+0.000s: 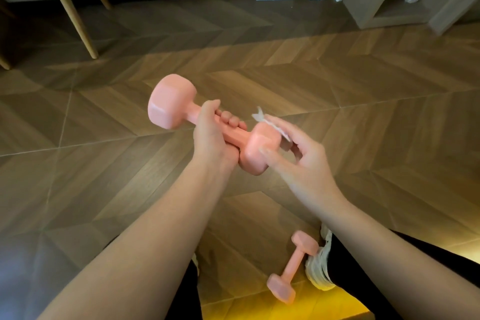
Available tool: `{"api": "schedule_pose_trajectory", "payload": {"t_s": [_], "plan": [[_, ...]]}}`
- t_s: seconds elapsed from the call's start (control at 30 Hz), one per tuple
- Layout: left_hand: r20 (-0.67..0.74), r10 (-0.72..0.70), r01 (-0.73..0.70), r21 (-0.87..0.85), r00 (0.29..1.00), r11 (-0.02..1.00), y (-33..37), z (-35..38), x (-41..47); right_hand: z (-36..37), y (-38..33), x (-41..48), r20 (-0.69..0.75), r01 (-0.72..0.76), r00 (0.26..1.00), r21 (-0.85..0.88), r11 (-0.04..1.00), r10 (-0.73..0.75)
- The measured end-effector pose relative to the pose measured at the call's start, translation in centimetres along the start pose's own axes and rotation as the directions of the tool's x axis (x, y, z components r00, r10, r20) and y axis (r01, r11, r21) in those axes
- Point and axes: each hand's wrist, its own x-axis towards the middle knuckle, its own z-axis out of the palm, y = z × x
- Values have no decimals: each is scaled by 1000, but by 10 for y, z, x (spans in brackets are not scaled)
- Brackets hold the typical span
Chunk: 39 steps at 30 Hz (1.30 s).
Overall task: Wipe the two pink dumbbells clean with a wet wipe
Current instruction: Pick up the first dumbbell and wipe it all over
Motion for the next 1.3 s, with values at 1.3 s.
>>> {"api": "schedule_pose_trajectory", "payload": {"t_s": [1.3], "plan": [[1, -41, 41, 44, 999, 998, 5, -5, 6, 1, -11, 5, 394, -605, 795, 463, 647, 461]]}}
